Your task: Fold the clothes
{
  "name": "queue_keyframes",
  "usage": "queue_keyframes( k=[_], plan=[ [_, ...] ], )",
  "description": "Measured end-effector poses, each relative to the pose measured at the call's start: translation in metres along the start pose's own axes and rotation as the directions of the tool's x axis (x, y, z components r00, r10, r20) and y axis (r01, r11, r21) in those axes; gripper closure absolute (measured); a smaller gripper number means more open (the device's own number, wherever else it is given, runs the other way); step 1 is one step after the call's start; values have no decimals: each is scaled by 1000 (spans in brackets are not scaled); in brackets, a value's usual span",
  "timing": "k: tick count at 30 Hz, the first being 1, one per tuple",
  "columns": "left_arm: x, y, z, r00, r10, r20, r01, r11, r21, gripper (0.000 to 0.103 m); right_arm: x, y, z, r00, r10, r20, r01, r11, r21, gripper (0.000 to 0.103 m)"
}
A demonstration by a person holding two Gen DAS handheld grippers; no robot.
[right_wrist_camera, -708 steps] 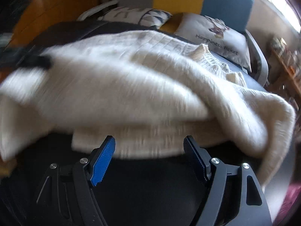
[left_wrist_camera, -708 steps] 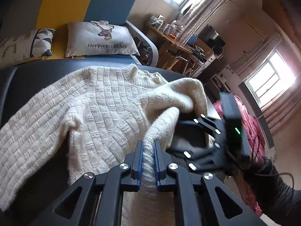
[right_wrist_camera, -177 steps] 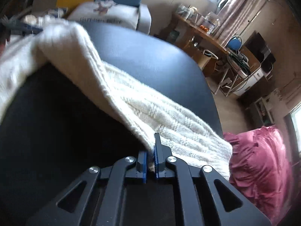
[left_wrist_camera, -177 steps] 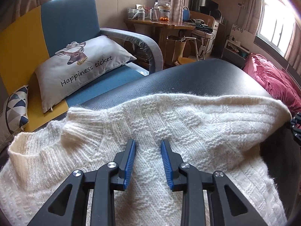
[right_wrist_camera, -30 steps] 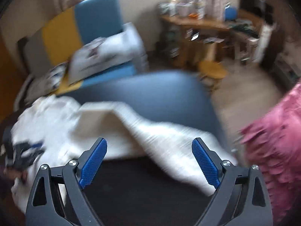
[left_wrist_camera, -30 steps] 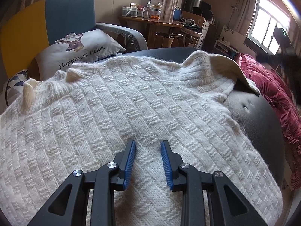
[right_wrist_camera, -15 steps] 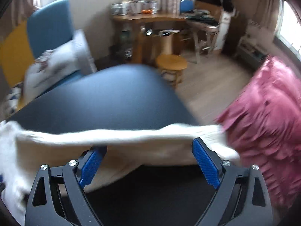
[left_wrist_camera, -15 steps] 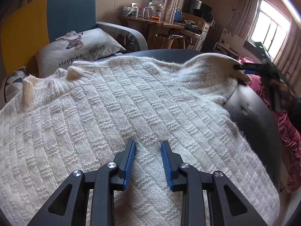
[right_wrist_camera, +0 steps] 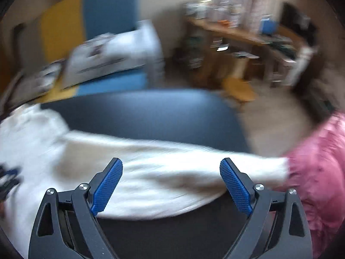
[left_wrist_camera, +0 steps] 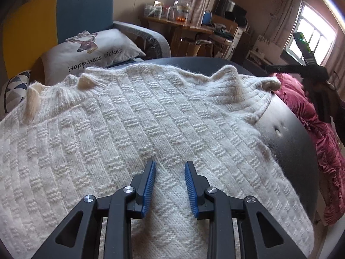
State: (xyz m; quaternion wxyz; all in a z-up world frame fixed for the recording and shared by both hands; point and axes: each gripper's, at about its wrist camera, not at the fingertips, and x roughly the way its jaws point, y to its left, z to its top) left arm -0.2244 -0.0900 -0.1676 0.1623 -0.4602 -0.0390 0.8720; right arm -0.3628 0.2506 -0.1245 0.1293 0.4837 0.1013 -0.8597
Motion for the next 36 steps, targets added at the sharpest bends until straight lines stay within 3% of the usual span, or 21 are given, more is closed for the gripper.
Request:
queue_keyframes(
  k=[2,5,6,8,11,16,20,24,26,30,33,36],
  plan=[
    [-7,2,13,999,-22,28,23,999,-44,77,16,18,-5,997,12,-82,-16,999,-40,9],
    [-9,-8,39,998,-14,59,14,1000,-16,76,57,30,-11,975,-66,-212,52,996,-74,9],
    [-3,-12,49,999,-9,52,9,1000,2,76,65,30,-12,971,-75,-228,62,996,-63,9],
    [20,-16,63,998,68,-8,-67,997,34,76,68,24,-13,972,-37,-232,35,999,-12,8],
    [51,-11,64,983,168,-67,-166,985,42,74,67,19,-20,967,-18,-254,22,1000,10,7],
    [46,-24,56,972,227,-61,-221,971,91,74,55,20,-42,953,-19,-301,22,1000,8,5],
    [-6,-35,42,989,142,29,-144,987,69,76,40,24,-45,957,-35,-289,43,999,23,5],
    [-43,-72,9,999,1,49,-9,987,162,76,12,61,-37,980,-18,-197,7,998,-55,5],
    [-35,-90,-2,1000,-29,5,27,986,162,76,6,81,-32,987,-9,-162,-7,995,-96,5],
    [-11,-111,-26,991,-101,-92,112,986,121,76,32,91,-21,987,20,-158,-30,998,-63,5],
    [-1,-116,-52,992,-80,-98,94,985,146,77,61,90,-21,985,-2,-173,-3,1000,-28,4],
    [-4,-114,-51,990,-98,-103,109,988,109,77,75,89,-17,985,1,-171,1,1000,13,0]
  ],
)
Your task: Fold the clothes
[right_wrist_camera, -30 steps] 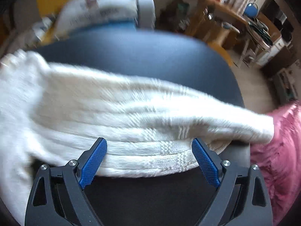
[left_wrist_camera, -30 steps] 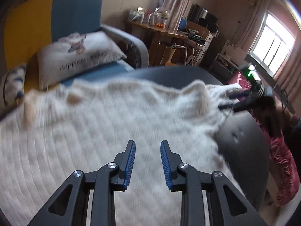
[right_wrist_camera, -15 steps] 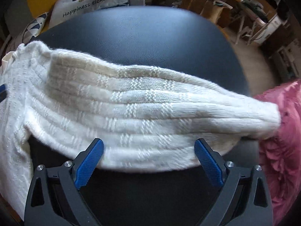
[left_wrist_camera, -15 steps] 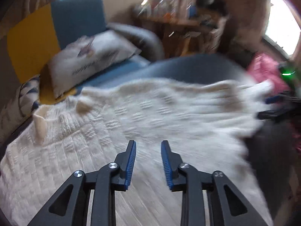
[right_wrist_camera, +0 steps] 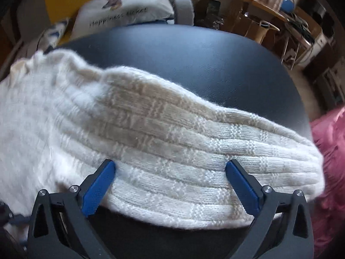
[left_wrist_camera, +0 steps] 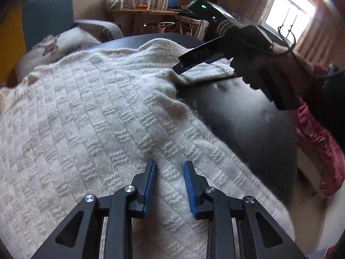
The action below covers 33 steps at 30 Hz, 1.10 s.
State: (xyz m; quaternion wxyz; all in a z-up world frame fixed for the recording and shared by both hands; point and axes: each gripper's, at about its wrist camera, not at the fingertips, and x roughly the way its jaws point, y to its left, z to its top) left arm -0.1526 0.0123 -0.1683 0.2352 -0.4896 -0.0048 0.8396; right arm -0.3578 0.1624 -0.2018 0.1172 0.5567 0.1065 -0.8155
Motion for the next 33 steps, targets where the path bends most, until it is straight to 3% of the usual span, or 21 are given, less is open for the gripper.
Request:
queue_keyframes(
  k=[2,4,8,11,15,18,20,26,33],
  plan=[
    [-7,2,8,1000,-28,2,28,999,-14,77,1,0,2,1000,0,7,0,1000,-1,0],
    [-26,5,21,996,-32,78,31,999,13,77,-5,0,2,1000,10,8,-11,1000,2,0],
    [-48,34,76,978,74,194,-88,994,64,77,-32,3,6,984,133,117,-133,991,-4,0],
    [-29,71,118,976,121,179,-133,990,56,77,-45,10,9,959,213,186,-206,977,-59,0],
    [6,97,148,983,130,132,-143,985,92,77,-27,19,-9,981,139,136,-134,990,-48,0],
    [19,88,158,983,107,152,-137,970,203,78,-21,19,-16,972,186,146,-189,982,5,1],
    [28,74,167,979,109,172,-158,939,305,78,-26,8,-22,968,194,156,-196,981,-4,1],
    [73,54,189,998,55,25,-59,825,562,77,-19,-14,-32,986,147,80,-144,988,-50,1],
    [100,69,202,988,-29,-154,114,808,578,75,-8,-14,-40,991,127,34,-121,984,-133,0]
  ],
)
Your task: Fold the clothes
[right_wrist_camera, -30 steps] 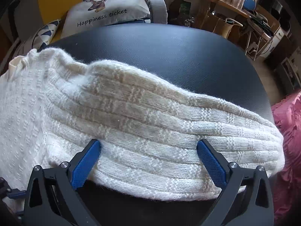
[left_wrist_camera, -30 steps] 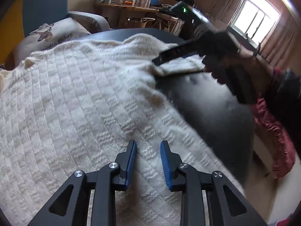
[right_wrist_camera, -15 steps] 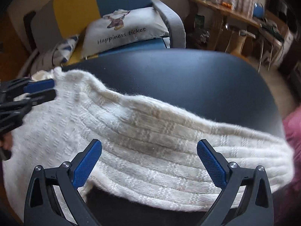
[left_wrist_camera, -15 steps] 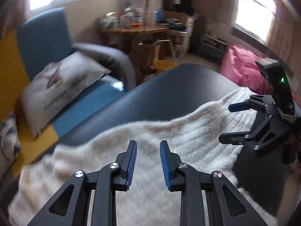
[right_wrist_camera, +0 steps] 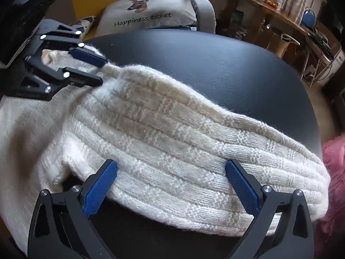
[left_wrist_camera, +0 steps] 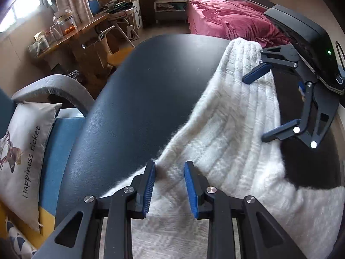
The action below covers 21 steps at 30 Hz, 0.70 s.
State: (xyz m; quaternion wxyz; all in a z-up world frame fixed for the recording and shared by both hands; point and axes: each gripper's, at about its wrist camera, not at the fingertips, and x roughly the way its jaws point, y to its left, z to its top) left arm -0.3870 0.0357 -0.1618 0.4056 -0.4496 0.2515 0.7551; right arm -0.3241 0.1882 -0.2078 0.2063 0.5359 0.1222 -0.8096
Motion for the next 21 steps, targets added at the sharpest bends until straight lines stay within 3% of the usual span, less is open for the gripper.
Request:
queue_keyframes(
  k=[4,7,8,11,15,18,21],
  plan=[
    [5,10,1,999,-40,6,41,996,-77,76,1,1,-1,1000,-2,1,2,1000,-1,0],
    [2,3,0,999,46,7,-45,994,-103,95,1,3,-2,1000,-8,6,8,1000,-2,0],
    [1,1,0,996,85,10,-83,989,-125,97,0,3,-3,1000,-12,9,11,1000,7,0],
    [-3,-8,-8,967,252,28,-237,938,-251,99,-6,3,-5,999,-37,26,36,998,51,1],
    [-1,-10,-16,932,360,40,-311,850,-424,99,-2,-2,-11,997,-77,30,73,992,105,0],
    [7,-18,-8,913,409,8,-366,826,-428,99,-2,4,-17,996,-81,40,77,991,110,0],
    [11,-18,2,917,397,-30,-368,817,-443,99,-3,10,-21,997,-70,11,69,994,90,0]
  ],
)
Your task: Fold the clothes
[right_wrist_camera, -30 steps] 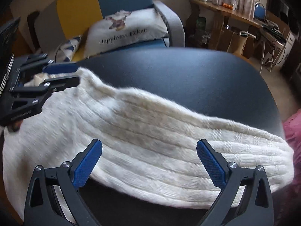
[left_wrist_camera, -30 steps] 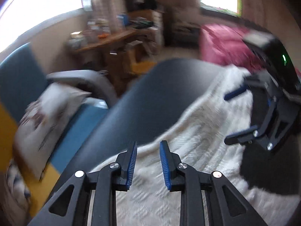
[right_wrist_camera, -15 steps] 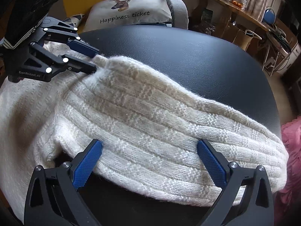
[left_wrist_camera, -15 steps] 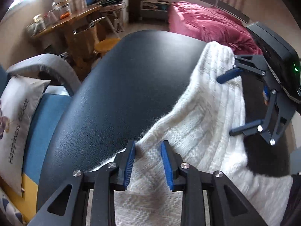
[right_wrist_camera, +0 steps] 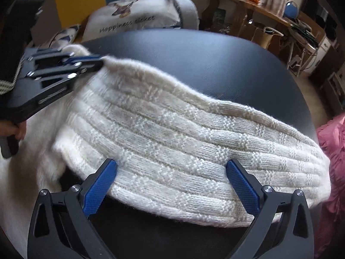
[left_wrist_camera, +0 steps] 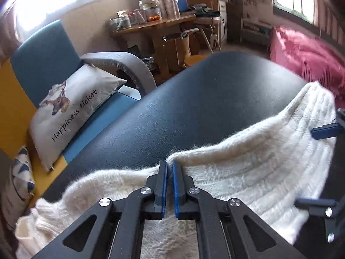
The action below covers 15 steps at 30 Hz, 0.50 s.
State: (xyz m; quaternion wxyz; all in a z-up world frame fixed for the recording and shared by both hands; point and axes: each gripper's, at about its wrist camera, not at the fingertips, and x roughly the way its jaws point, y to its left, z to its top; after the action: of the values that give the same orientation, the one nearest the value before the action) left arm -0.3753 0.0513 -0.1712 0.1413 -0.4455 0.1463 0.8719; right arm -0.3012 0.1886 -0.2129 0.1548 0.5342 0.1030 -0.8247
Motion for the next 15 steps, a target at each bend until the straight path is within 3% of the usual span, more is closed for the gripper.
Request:
queue_keyframes(
  k=[4,6,9,11,13,15],
  plan=[
    [-8,13,7,998,-48,-35,45,995,-89,93,-7,-8,2,999,39,-27,-38,999,30,0],
    [-27,18,1,998,-50,30,53,995,-90,93,-27,-25,-4,996,84,-2,-84,992,95,0],
    [-46,19,-9,995,-64,78,68,996,-58,93,-68,-77,-32,981,139,136,-170,950,260,0],
    [-52,17,-15,994,-73,86,76,997,-34,93,-85,-127,-68,961,155,229,-243,869,430,0],
    [-47,14,-21,995,-79,57,80,997,-7,93,-100,-177,-102,938,145,315,-310,757,575,0],
    [-40,9,-27,997,-67,24,67,998,-1,93,-101,-217,-131,935,86,344,-314,651,691,0]
  ],
)
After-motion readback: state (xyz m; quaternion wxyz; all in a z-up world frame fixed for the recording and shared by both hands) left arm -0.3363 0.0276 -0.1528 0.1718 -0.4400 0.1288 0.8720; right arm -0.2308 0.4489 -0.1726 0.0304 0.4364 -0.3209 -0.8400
